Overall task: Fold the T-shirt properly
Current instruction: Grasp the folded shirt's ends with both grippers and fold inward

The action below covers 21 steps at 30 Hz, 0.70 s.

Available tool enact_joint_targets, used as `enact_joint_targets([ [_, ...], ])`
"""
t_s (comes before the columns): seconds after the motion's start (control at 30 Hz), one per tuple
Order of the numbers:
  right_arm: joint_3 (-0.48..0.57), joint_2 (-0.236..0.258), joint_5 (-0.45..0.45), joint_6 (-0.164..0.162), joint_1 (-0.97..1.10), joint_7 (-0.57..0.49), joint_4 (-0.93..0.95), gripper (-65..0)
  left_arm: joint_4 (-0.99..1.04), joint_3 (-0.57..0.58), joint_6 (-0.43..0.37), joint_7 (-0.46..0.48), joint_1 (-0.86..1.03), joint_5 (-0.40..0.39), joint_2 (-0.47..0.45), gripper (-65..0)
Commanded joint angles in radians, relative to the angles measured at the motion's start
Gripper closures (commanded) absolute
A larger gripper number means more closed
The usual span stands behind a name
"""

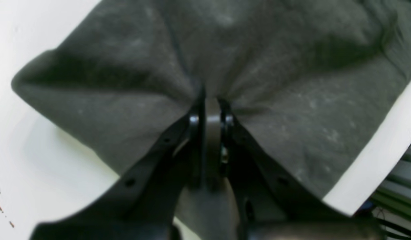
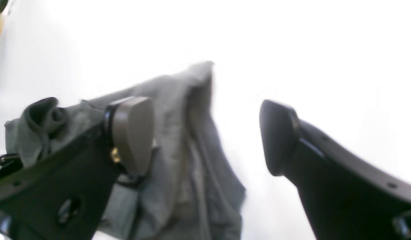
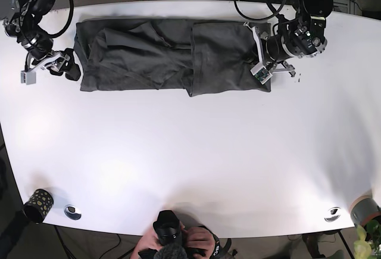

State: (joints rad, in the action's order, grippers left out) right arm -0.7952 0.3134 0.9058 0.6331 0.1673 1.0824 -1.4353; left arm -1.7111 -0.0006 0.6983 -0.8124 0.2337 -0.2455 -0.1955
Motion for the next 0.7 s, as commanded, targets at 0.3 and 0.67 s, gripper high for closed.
enact_joint_targets([
  [0.3, 0.038, -0.009, 0.022, 0.014, 0.016, -0.015, 0.041, -46.8, 0.135, -0.042, 0.000, -0.006, -0.124, 0.016, -0.012, -0.3],
  [0.67, 0.101, -0.036, 0.026, 0.014, 0.021, -0.015, 0.041, -47.1, 0.188, -0.121, 0.000, -0.009, -0.179, 0.015, -0.046, -0.3],
])
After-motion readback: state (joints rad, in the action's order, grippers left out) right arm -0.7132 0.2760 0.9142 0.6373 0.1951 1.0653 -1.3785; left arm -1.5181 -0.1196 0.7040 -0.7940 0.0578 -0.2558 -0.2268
